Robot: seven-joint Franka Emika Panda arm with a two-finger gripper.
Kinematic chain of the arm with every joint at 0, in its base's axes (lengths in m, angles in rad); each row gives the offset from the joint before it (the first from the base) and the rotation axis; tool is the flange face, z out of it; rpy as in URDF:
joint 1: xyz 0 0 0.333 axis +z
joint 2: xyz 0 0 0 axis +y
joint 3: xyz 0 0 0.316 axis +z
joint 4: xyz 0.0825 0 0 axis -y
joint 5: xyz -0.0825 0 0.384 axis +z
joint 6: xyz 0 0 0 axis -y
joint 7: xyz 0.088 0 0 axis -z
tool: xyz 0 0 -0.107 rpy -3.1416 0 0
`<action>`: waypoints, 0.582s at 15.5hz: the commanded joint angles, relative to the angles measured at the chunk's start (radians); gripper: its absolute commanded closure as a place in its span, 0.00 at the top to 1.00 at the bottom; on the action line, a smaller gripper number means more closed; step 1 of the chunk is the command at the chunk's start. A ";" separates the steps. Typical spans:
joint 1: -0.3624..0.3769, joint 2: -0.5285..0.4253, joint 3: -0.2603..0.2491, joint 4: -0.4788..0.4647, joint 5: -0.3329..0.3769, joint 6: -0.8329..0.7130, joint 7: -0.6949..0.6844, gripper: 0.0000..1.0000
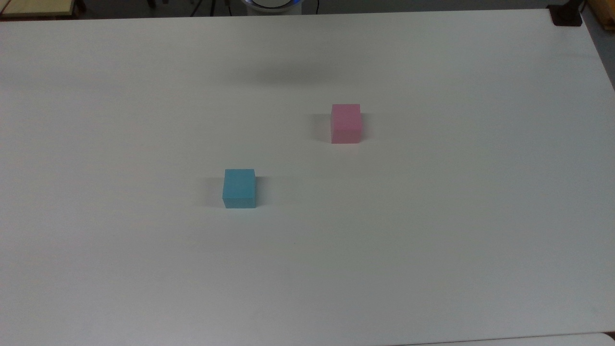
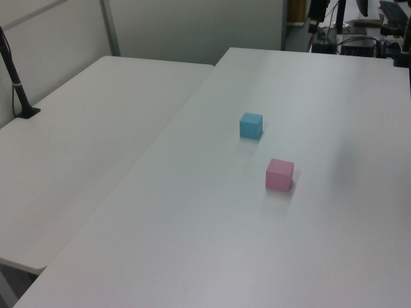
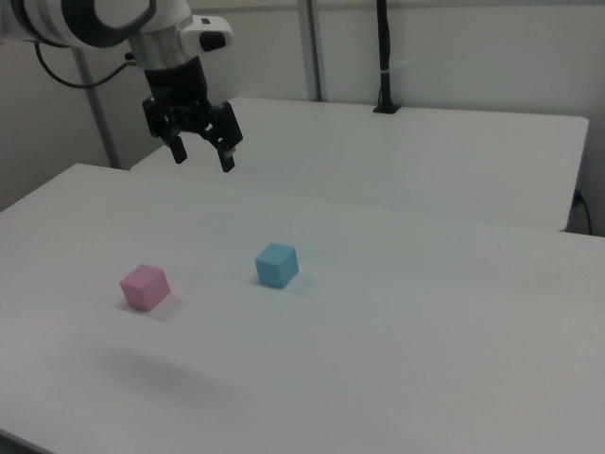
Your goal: Put blue cube on pink cube
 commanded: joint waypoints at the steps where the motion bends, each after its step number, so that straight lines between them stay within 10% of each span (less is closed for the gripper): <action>1: 0.012 -0.016 -0.002 -0.017 0.019 -0.020 -0.031 1.00; 9: 0.009 -0.010 -0.002 -0.023 0.025 0.001 -0.031 1.00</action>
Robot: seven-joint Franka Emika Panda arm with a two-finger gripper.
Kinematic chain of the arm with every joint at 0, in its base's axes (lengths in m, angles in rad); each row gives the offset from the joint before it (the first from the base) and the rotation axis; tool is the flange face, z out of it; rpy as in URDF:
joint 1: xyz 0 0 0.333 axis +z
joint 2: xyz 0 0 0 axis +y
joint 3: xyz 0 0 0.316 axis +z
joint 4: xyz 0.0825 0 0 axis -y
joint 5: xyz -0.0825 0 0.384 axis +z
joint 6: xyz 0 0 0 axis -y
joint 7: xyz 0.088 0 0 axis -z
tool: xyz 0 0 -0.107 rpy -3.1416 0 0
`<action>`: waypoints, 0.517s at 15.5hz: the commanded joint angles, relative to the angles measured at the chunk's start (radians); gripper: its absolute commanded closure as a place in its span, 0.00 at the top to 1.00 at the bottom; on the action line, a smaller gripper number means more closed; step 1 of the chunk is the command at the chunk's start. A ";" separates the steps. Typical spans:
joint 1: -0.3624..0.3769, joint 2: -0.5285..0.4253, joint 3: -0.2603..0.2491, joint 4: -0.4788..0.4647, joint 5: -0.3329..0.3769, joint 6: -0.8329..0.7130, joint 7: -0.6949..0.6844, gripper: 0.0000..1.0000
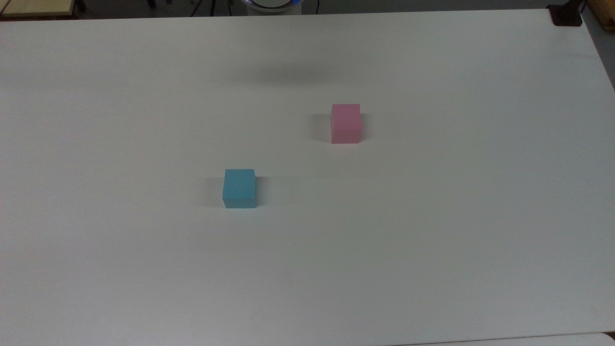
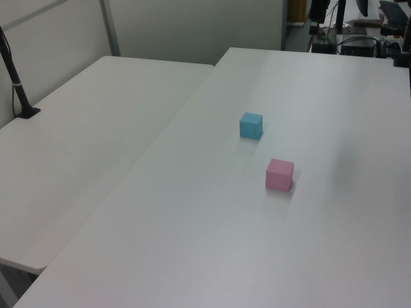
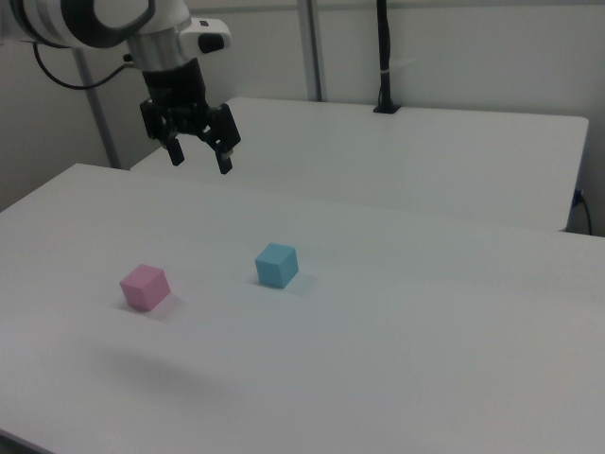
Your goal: Put blue cube on pink cube
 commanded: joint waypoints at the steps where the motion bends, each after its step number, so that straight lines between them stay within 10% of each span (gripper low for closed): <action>1: 0.007 -0.009 -0.007 -0.022 0.040 0.014 -0.022 1.00; 8: 0.007 0.024 -0.015 -0.058 0.148 0.115 -0.022 1.00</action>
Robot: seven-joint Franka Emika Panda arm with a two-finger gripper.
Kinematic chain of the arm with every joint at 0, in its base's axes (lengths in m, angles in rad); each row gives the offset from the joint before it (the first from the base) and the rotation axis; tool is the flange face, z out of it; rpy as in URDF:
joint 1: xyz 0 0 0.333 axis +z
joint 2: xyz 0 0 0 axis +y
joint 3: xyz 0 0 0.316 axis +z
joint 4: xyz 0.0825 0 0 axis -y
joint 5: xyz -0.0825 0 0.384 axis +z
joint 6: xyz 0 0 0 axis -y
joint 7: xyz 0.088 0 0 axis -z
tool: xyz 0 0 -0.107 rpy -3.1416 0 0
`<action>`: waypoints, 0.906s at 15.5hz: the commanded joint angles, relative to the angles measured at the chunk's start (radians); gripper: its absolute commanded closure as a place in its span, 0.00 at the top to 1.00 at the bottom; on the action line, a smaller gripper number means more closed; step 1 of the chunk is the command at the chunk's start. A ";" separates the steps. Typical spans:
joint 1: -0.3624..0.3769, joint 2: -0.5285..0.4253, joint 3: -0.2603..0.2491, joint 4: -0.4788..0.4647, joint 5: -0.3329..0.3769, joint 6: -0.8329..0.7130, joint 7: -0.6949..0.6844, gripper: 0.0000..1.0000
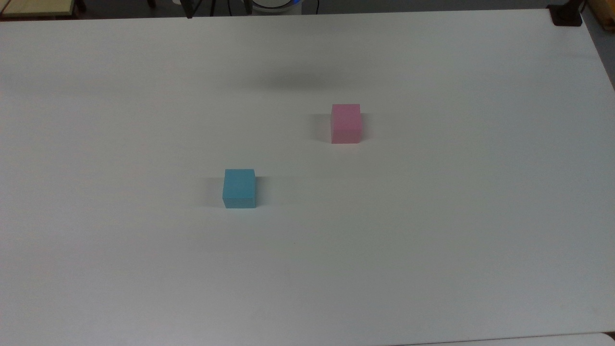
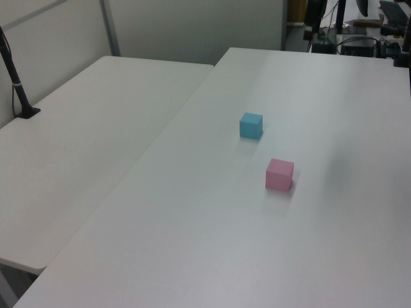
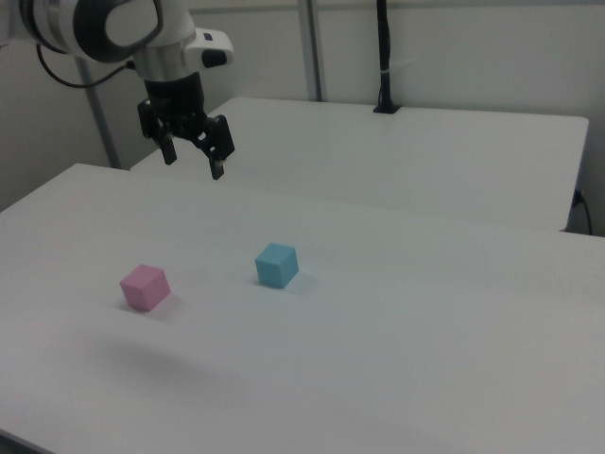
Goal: Put blue cube on pink cube
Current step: 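Move the open gripper over the light-blue cube and lower onto it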
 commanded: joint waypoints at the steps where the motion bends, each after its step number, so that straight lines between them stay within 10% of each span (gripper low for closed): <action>1: 0.017 0.037 -0.013 -0.024 0.024 0.104 -0.020 1.00; 14: 0.120 0.341 -0.007 0.037 -0.189 0.455 0.205 1.00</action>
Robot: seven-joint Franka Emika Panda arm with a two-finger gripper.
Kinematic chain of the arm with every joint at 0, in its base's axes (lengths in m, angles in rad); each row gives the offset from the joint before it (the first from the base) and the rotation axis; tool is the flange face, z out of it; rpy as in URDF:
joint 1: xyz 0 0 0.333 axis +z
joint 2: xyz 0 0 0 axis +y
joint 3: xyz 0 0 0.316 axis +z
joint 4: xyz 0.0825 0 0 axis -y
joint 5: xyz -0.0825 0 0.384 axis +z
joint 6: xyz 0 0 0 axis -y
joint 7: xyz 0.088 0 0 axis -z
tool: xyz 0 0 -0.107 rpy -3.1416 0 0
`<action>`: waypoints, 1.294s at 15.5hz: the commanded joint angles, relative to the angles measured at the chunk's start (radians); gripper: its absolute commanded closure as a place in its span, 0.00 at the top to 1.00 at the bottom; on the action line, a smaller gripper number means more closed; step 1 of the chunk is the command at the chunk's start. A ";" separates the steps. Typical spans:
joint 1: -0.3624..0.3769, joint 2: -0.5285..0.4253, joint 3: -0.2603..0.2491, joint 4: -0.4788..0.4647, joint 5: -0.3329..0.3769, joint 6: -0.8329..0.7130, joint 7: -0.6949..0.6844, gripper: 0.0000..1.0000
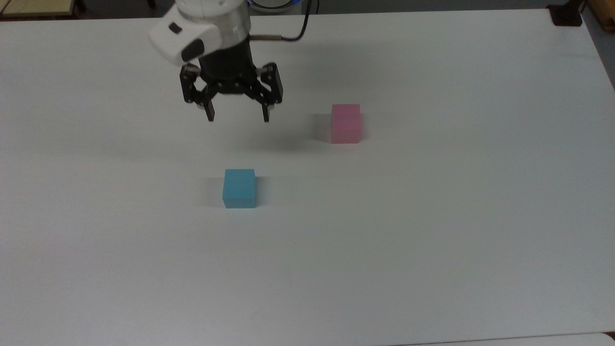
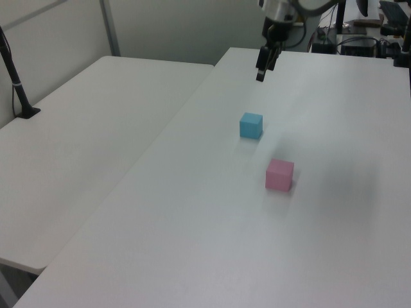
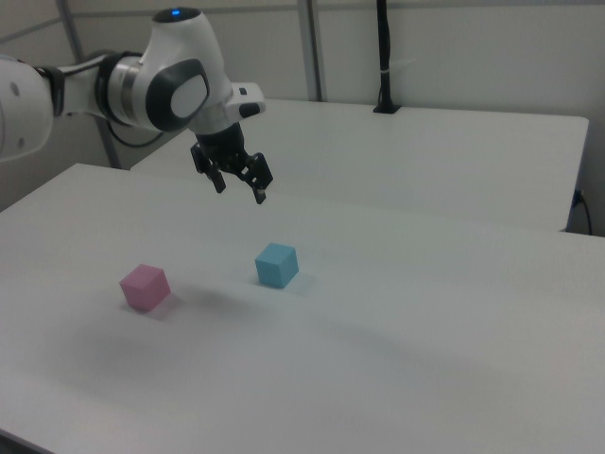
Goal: Put blue cube on pink cube
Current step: 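Move the open gripper over the light-blue cube and lower onto it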
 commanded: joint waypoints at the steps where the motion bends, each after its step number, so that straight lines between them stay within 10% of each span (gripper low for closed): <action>1: 0.032 0.082 -0.008 0.024 -0.145 0.086 0.126 1.00; 20: 0.028 0.260 -0.005 0.015 -0.303 0.172 0.192 1.00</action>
